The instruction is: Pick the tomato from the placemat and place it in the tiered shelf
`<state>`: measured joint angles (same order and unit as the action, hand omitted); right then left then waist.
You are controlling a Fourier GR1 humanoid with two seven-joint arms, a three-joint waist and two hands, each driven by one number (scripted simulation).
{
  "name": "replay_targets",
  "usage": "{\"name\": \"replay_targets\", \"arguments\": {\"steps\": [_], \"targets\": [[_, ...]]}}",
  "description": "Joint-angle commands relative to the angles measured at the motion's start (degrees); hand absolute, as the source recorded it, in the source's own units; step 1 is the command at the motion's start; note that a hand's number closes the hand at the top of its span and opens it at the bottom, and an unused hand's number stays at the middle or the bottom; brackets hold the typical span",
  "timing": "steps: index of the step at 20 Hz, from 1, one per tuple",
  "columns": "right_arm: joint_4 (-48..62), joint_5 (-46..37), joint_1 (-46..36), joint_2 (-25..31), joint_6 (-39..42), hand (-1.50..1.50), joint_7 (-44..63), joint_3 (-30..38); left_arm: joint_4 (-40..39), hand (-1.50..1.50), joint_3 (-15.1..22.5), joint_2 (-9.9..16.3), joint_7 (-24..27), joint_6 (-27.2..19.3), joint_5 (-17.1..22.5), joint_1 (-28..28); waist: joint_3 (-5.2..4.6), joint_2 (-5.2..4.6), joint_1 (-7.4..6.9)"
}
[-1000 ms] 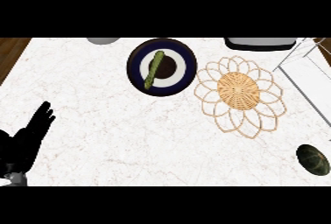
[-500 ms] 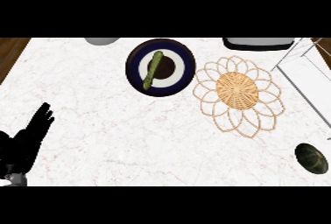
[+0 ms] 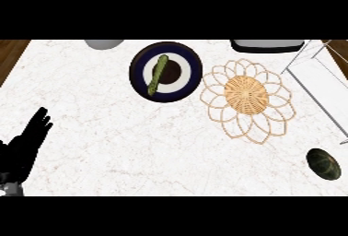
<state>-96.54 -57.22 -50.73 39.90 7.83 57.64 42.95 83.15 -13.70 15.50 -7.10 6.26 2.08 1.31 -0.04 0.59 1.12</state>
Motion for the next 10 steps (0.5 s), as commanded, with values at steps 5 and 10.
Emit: {"name": "replay_targets", "arguments": {"steps": [5,10], "targets": [[-20.45,4.45,0.67,8.1,23.22,-1.5,13.08,6.29,-0.77,0.0,-0.54,-0.51,0.6,-0.18,-0.03,1.83,-0.15,0.9,2.21],[-27.26,9.87,1.58,8.29,33.53,-1.5,13.09,12.74,-1.12,0.0,-1.87,0.07,0.93,-0.96,-0.17,2.56,-0.16,1.62,4.12]]}}
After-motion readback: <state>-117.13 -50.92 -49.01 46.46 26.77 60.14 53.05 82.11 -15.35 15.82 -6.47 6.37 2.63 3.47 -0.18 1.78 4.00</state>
